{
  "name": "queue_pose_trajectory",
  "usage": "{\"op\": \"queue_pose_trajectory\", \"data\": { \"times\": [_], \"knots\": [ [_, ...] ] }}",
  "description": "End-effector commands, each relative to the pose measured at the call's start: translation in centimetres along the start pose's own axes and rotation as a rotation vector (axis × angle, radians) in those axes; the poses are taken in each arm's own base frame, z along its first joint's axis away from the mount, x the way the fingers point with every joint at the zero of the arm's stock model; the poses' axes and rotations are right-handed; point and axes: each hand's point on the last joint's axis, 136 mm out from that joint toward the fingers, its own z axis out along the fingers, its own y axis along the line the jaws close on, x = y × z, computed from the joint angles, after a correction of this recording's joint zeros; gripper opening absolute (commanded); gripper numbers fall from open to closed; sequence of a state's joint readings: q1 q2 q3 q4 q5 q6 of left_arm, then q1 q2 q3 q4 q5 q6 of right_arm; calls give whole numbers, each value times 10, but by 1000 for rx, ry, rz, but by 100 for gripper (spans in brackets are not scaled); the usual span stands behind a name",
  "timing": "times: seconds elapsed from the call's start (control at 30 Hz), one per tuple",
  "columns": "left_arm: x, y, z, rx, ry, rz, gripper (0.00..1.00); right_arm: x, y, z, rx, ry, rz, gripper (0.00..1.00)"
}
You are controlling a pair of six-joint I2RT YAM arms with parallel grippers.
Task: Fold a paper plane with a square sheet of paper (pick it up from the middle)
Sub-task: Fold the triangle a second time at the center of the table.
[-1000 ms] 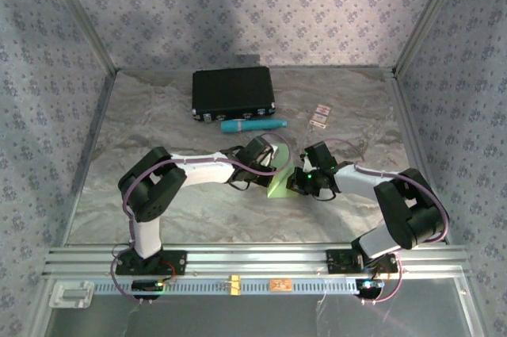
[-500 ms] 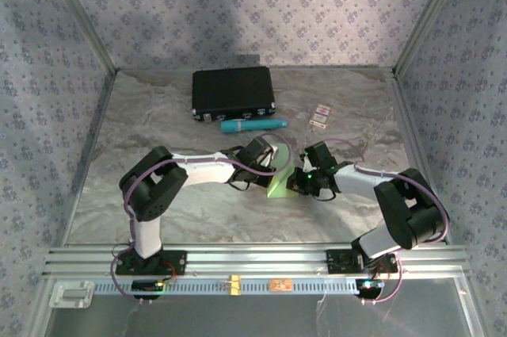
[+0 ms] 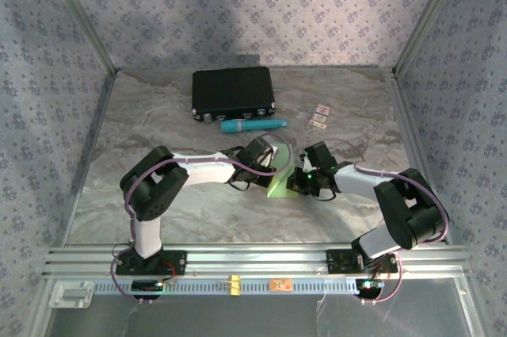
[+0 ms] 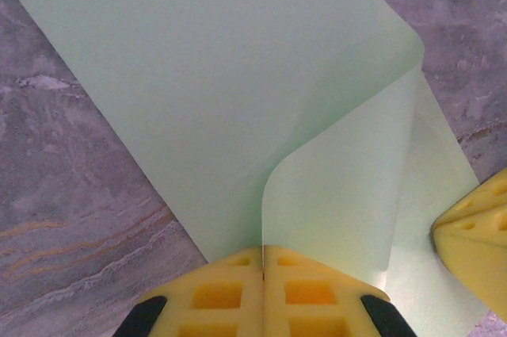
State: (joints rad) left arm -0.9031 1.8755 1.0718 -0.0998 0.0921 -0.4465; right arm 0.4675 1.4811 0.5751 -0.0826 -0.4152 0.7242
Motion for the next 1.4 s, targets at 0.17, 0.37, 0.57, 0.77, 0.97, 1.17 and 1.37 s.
{"op": "queue_pose_trajectory", "data": {
  "times": [0.17, 0.37, 0.57, 0.77, 0.97, 1.17, 1.37],
  "knots": [
    [-3, 1, -1, 9, -22, -22, 1, 11, -17, -1, 77, 33, 16, 10],
    [4, 4, 3, -1, -1, -25, 1, 10, -18, -1, 77, 33, 16, 10],
    [9, 8, 4, -15, 10, -28, 0, 10, -18, -1, 77, 33, 17, 10],
    [8, 8, 4, -16, 14, -26, 0, 9, -17, -1, 72, 32, 18, 10],
    [11, 8, 4, -10, 24, -36, 0, 2, -6, -4, 13, -1, 10, 12],
    [18, 8, 5, -3, 38, -67, 0, -15, 6, -21, -84, -81, 40, 13],
    [21, 8, 4, 6, 41, -91, 0, -20, 15, -31, -157, -115, 57, 12]
  ]
}}
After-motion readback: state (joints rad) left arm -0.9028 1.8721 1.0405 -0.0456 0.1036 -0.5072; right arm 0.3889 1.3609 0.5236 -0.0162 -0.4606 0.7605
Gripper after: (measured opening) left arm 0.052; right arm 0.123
